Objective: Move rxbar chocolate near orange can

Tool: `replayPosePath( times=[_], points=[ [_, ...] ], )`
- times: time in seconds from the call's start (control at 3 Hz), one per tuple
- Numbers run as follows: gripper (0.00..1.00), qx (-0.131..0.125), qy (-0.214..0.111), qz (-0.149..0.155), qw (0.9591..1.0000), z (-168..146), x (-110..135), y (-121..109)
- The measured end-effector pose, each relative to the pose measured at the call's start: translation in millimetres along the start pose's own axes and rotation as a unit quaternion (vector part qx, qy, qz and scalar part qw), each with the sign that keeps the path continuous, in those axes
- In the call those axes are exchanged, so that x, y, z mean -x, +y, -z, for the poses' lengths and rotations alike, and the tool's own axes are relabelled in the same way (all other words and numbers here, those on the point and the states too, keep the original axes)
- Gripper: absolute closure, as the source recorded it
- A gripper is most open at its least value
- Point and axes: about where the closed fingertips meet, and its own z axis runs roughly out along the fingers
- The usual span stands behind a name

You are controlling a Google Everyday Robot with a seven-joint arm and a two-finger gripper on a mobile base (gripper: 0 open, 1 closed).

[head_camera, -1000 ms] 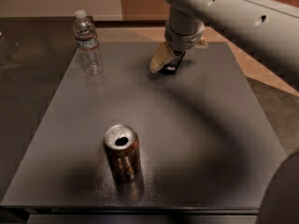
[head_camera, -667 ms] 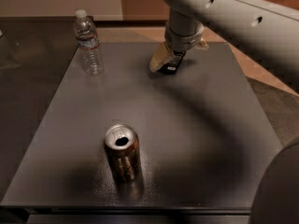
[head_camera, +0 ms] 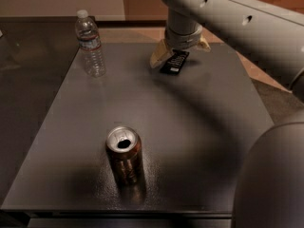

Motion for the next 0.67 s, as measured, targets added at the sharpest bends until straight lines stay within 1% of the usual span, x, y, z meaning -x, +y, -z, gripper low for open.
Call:
replayPosePath(
  times=[0.33,0.67],
  points=[
    [0.00,-0.012,0.007,-0.036,0.9993,-7.8,8.4,-0.8],
    [0.00,-0.019,0.017,-0.068,0.9974,-18.0,14.4,-0.8]
  ],
)
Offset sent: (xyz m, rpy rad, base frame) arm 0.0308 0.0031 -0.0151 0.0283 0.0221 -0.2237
